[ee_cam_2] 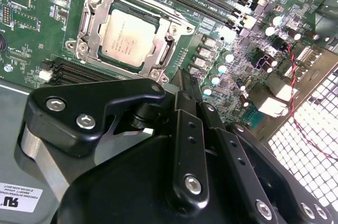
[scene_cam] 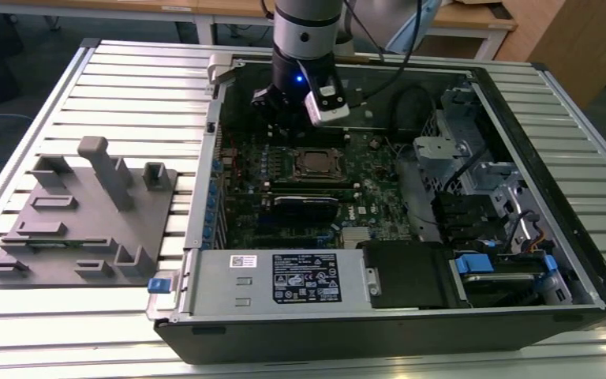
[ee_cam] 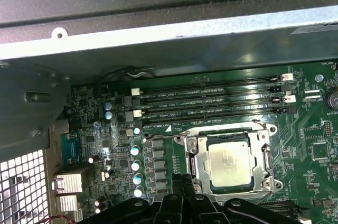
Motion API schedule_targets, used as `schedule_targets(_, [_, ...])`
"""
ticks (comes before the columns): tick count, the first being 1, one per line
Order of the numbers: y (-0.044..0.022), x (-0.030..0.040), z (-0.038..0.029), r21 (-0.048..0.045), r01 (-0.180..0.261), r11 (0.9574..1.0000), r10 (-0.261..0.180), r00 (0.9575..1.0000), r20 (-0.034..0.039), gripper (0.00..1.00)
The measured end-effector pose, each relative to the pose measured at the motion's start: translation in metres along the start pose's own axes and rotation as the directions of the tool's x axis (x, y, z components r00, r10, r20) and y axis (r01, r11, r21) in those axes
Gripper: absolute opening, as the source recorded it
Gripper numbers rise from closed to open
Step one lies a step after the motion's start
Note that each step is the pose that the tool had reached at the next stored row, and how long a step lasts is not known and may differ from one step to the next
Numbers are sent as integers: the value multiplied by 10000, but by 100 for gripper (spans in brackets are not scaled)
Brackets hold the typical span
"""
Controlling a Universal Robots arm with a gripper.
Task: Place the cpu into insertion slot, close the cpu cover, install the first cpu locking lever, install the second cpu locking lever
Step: 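Install the first cpu locking lever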
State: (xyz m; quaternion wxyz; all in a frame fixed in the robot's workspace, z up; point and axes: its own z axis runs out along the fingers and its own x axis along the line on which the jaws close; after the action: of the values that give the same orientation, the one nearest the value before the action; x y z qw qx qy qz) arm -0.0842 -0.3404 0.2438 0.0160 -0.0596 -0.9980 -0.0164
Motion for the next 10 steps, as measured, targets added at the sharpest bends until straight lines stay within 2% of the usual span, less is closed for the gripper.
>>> schedule_targets(5, [0, 5, 0, -1, -2, 10000, 2, 10000, 0, 10])
schedule_targets(10, [-5, 45, 3, -2, 0, 10000, 0, 10000, 0, 10])
